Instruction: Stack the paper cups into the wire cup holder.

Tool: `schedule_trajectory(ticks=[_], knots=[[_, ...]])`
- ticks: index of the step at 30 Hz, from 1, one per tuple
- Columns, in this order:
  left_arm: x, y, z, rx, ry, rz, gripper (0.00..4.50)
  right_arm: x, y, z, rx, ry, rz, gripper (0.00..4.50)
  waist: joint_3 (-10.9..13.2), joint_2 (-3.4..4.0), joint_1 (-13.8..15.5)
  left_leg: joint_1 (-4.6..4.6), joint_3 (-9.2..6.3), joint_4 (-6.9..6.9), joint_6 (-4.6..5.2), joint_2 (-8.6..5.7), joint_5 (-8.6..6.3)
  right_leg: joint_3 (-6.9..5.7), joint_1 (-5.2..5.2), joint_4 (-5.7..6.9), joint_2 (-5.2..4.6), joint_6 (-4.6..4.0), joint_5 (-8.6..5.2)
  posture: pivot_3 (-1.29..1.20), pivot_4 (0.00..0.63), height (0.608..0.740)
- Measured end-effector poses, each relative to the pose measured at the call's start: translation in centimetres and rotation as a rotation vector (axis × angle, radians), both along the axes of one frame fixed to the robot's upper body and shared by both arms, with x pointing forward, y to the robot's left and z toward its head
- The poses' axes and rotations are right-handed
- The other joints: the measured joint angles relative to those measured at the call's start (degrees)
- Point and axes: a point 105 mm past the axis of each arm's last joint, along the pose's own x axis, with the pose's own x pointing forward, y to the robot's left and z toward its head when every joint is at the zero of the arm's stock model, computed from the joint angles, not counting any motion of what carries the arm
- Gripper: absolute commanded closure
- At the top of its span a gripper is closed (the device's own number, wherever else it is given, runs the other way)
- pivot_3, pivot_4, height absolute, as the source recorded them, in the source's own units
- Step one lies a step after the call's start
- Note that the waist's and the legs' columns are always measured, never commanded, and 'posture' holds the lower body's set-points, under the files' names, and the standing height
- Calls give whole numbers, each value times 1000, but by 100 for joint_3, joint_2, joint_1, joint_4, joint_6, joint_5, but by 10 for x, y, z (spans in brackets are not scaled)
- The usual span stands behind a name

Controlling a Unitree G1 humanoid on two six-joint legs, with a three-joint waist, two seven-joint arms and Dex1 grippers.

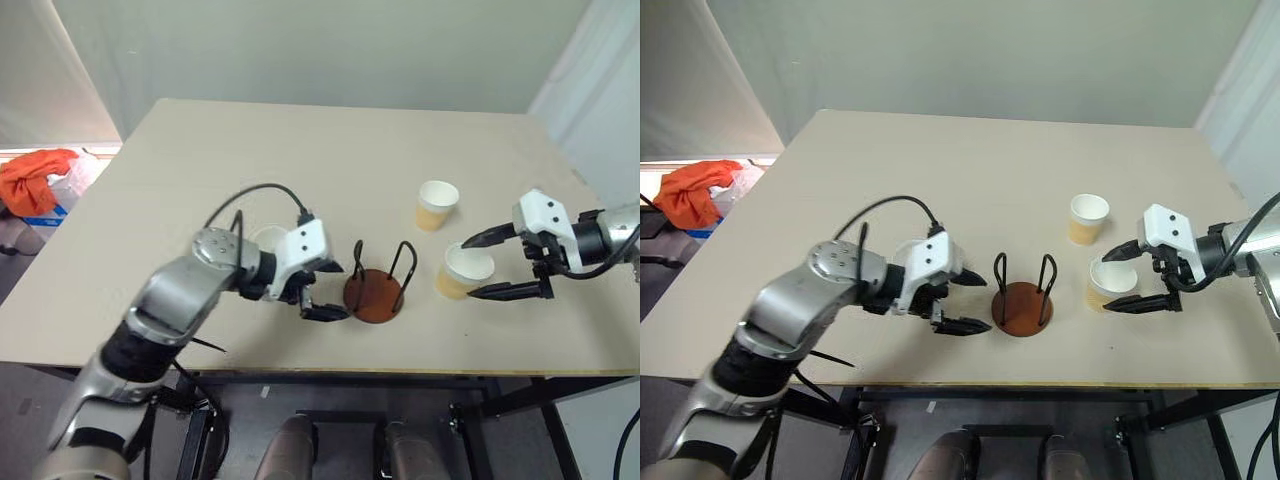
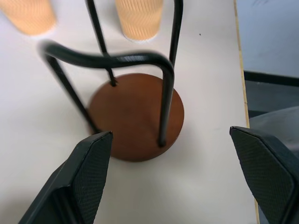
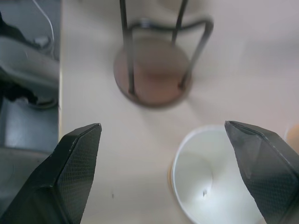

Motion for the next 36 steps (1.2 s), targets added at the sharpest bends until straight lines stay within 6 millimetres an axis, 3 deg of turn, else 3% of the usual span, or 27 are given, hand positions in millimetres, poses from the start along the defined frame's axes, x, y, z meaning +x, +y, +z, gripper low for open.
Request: schedule_trajectory(ticks=[5,9,12,16,23,25,29,33,36], knots=[[-11,31,50,-78,-131,2,25,8,-8,-15,-78,1,-23,0,0,1,-23,1,0,-11,-6,4,-6,-1,-11,1,1,-13,-8,0,150,740],[-24,65,89,-260,-184,21,25,16,-10,-32,-98,16,-41,0,0,1,-49,2,0,-30,-10,11,-6,-4,-23,4,1,-23,-13,0,150,740],[-35,85,97,-347,-172,43,0,21,-7,-43,-104,24,-46,602,-2,6,-64,6,1,-46,-11,16,-6,-4,-28,6,-1,-31,-17,0,150,740],[-47,100,85,-408,-96,71,0,27,0,-46,-93,7,-48,1942,-2,6,-62,2,1,-62,-17,21,-5,-12,-41,9,-1,-45,-21,0,150,740],[-51,109,85,-377,-109,102,0,27,2,-44,-97,7,-29,4474,-2,6,-61,3,-2,-73,-33,22,-8,-14,-47,11,-1,-70,-25,0,150,740],[-51,110,85,-369,-119,111,0,26,4,-40,-97,5,-11,4474,-2,6,-67,3,-2,-74,-38,23,-9,-15,-53,12,0,-74,-28,0,150,740],[-51,112,85,-325,-142,116,0,23,16,-9,-68,-30,82,4474,-1,9,-95,0,0,-83,-45,24,-7,-14,-67,18,2,-84,-32,0,150,740],[-49,121,82,-276,-144,138,0,15,45,66,34,-196,235,4474,1,16,-138,-2,-1,-95,-57,31,-6,-12,-83,25,13,-101,-41,0,150,740],[-47,125,82,-267,-153,147,0,6,69,96,83,-286,357,4474,-10,-2,-156,5,-4,-100,-69,54,-14,-17,-83,30,25,-131,-56,0,150,740]])
